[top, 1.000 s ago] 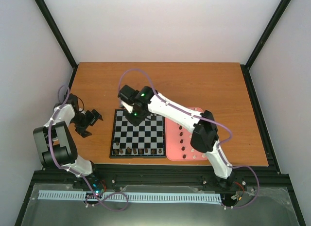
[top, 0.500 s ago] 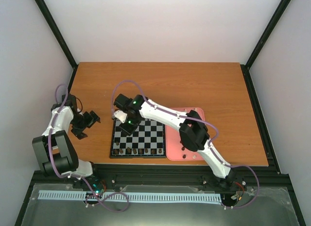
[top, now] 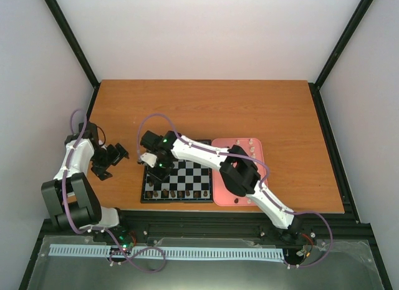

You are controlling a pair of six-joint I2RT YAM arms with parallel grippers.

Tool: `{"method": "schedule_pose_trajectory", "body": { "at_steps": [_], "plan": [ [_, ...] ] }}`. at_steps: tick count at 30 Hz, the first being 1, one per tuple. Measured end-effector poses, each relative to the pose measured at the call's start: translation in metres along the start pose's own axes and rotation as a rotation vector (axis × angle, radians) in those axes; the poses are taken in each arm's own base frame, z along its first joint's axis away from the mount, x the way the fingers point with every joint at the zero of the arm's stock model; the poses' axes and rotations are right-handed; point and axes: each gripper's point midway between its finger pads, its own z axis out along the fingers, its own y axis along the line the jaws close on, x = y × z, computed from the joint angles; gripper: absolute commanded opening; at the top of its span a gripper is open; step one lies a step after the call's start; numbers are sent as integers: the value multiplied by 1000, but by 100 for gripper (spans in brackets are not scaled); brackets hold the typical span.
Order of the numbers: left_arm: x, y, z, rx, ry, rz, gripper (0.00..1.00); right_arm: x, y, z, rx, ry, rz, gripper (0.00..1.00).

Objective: Set up the chess pieces on the board
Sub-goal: Adjust the chess piece on the chessboard.

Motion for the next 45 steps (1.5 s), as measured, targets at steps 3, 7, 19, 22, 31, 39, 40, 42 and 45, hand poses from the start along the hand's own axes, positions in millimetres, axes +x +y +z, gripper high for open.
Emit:
{"method": "schedule_pose_trajectory", "body": {
  "at_steps": [3, 7, 19, 22, 31, 39, 40, 42, 45],
  "plan": [
    [0, -1, 0, 4, 2, 0, 100, -4, -1, -2, 10, -15, 6, 4],
    [1, -2, 0, 12, 6, 0, 100, -6, -5, -2, 36, -23, 13, 4],
    [2, -3, 0, 19, 10, 0, 100, -17, -18, 10, 77, -30, 18, 4],
    [2, -3, 0, 19, 11, 0, 100, -17, -19, 11, 79, -29, 18, 4],
    [2, -3, 1, 18, 15, -1, 100, -17, -16, 12, 58, -26, 18, 4],
    [2, -3, 1, 18, 15, -1, 100, -17, -10, 12, 31, -24, 4, 5],
    [2, -3, 1, 18, 15, -1, 100, -17, -9, 13, 28, -23, 2, 5],
    [2, -3, 1, 18, 15, -1, 100, -16, -7, 13, 24, -18, -1, 5],
    [2, -3, 2, 18, 16, -1, 100, -14, -4, 15, 17, -12, -9, 5]
  ]
}}
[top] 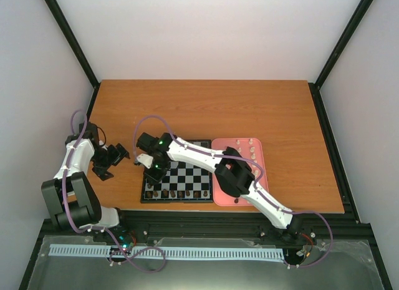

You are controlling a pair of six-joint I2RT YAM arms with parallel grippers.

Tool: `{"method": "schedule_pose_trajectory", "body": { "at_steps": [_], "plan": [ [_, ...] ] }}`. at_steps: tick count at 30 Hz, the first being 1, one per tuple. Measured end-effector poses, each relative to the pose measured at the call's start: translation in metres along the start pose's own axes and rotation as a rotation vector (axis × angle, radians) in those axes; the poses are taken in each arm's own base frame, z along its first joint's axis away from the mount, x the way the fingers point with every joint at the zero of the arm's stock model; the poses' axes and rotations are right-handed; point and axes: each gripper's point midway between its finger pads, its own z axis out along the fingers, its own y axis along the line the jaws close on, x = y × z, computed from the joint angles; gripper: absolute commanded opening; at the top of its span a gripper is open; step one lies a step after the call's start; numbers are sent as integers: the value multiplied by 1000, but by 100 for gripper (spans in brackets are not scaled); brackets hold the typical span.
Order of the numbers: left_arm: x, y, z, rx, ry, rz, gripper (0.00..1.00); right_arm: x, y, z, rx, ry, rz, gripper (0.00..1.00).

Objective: Set up the chess pieces on the board
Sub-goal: Adjust the chess piece on the chessboard.

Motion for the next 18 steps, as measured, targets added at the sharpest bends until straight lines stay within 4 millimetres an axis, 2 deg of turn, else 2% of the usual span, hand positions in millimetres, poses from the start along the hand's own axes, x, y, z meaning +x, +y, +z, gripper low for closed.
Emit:
{"method": "schedule_pose_trajectory", "body": {
  "at_steps": [9, 18],
  "plan": [
    [1, 1, 1, 0, 4, -1, 100, 2, 8, 6, -21, 14, -18, 5],
    [1, 1, 1, -1, 5, -1, 100, -1, -3, 4, 35, -1, -11, 5]
  ]
}}
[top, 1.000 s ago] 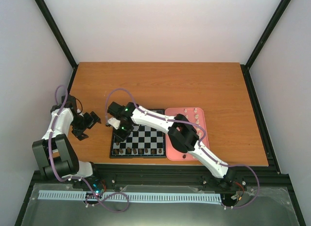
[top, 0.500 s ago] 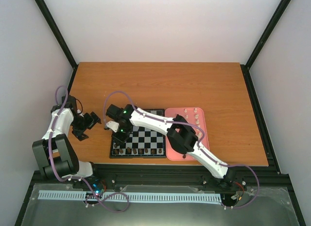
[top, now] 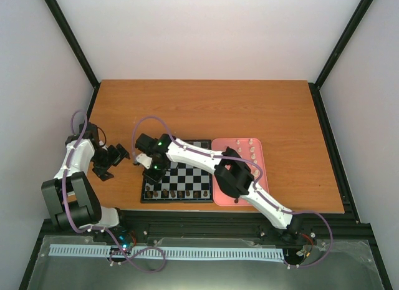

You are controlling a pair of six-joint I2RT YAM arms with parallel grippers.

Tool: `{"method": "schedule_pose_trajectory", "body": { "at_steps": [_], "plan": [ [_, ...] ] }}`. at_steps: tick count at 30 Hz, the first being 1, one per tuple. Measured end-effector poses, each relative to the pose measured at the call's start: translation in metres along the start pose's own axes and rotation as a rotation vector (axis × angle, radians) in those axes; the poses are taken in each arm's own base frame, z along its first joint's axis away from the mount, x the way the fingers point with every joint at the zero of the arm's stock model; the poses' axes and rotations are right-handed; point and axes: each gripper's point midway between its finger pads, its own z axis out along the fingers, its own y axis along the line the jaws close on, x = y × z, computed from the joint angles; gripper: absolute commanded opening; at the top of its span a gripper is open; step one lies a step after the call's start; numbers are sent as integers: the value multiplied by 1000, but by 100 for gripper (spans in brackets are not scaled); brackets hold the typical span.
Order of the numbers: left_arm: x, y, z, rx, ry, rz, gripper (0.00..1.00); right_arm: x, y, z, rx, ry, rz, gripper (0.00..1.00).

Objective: Set up the chess pieces on the board
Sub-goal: Adjust the chess piece on the chessboard, then pick up the chess piece from the storage box.

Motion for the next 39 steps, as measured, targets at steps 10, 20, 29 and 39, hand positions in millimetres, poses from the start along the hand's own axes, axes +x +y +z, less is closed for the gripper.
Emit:
{"method": "schedule_pose_trajectory", "body": {
  "at_steps": [10, 20, 29, 39],
  "plan": [
    [0, 0, 0, 0, 0, 0, 100, -12, -49, -35, 172, -77, 90, 25],
    [-1, 2, 0, -9, -4, 5, 100, -18, -111, -196, 443, -308, 203, 66],
    [-4, 4, 1, -28, -10, 11, 100, 116, -245, -231, 648, -118, 584, 74],
    [-18, -2, -5, -33, -44, 27, 100, 163, -261, -211, 658, 6, 652, 53]
  ]
}}
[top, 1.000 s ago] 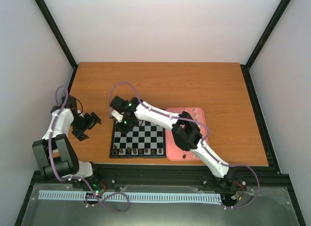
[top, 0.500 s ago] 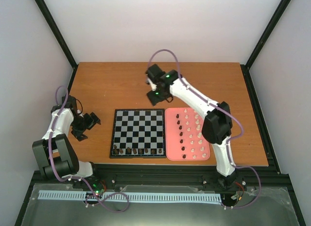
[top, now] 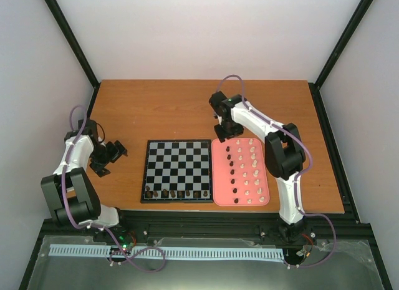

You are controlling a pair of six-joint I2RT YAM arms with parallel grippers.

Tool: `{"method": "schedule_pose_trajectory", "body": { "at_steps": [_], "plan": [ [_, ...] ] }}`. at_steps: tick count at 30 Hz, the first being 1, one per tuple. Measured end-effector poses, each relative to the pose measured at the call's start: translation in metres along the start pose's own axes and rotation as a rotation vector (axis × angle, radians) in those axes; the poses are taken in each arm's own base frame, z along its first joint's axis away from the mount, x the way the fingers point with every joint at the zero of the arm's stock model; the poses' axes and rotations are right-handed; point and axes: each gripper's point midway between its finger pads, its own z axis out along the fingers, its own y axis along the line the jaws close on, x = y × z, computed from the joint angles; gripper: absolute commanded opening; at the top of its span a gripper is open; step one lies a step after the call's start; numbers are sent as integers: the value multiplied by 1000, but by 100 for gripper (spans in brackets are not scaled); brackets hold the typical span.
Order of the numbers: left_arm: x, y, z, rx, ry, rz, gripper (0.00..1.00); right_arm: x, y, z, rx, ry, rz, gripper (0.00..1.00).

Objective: Set up the chess pieces on the board
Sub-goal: Pick up the chess piece from the storage box.

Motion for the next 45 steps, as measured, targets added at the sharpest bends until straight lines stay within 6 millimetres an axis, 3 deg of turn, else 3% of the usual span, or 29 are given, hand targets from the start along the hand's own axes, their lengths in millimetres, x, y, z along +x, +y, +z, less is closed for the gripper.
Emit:
{"method": "schedule_pose_trajectory", "body": {
  "at_steps": [8, 16, 29, 36, 45],
  "plan": [
    [-2, 3, 8, -24, 19, -3, 100, 24, 10, 25, -46, 75, -13, 42],
    [-8, -2, 5, -26, 0, 9, 100, 24, 19, 38, -83, 94, -17, 37],
    [-8, -1, 12, -43, 23, 10, 100, 28, 22, 44, -100, 108, -18, 23],
    [-8, -1, 12, -43, 23, 11, 100, 34, 22, 48, -98, 126, -17, 6],
    [-7, -2, 12, -43, 23, 12, 100, 36, 19, 43, -86, 137, -19, 3]
  ]
}}
